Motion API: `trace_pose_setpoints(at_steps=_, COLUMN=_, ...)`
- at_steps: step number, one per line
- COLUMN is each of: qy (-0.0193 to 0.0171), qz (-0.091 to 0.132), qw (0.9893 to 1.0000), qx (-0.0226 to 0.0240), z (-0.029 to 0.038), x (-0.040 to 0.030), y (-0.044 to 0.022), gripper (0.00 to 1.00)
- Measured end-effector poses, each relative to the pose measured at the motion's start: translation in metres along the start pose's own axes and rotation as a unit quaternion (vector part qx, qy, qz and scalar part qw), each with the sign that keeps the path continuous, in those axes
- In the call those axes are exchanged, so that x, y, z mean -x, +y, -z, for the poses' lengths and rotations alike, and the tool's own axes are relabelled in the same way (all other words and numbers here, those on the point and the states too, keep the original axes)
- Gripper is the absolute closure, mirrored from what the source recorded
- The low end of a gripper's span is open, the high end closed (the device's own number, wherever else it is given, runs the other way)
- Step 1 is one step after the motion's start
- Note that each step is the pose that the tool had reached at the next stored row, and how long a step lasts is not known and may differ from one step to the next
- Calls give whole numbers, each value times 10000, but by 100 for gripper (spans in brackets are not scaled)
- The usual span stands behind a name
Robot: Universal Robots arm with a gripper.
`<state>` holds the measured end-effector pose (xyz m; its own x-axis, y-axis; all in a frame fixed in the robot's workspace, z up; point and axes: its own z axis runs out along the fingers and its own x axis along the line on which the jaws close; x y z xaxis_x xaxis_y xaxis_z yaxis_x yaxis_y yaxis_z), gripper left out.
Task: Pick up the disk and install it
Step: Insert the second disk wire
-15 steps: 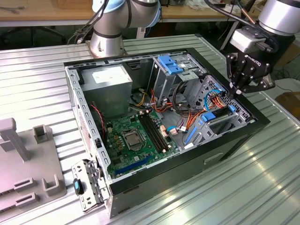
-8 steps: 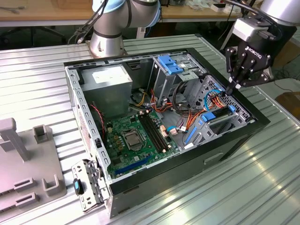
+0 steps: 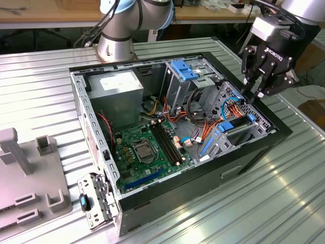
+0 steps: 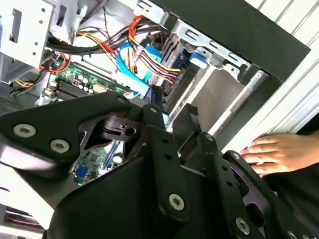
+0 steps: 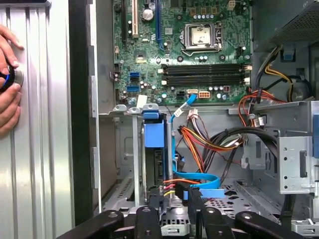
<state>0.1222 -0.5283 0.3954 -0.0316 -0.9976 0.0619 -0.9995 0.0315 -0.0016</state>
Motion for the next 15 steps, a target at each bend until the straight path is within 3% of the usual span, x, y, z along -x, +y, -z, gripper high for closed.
trace_pose_setpoints(at_steps=3, qy=9, qz=2, qw=10000, qx=0, z=-26, x=122, y=4, gripper=64)
trace_pose_setpoints(at_steps=5, qy=29, qz=2, qw=10000, qx=-1, z=-57, x=152, y=5, gripper=64)
trace_pose_setpoints(at_steps=6, qy=93, qz=2, qw=10000, qx=-3, z=-85, x=171, y=6, gripper=64)
trace_pose_setpoints(at_steps=7, qy=133, qz=2, qw=9999, qx=-4, z=-117, x=198, y=7, gripper=64)
trace_pose_setpoints(at_steps=10, qy=204, qz=2, qw=9998, qx=-7, z=-155, x=232, y=8, gripper=64)
trace_pose_setpoints(at_steps=15, qy=229, qz=2, qw=9997, qx=-7, z=-164, x=243, y=7, gripper=64)
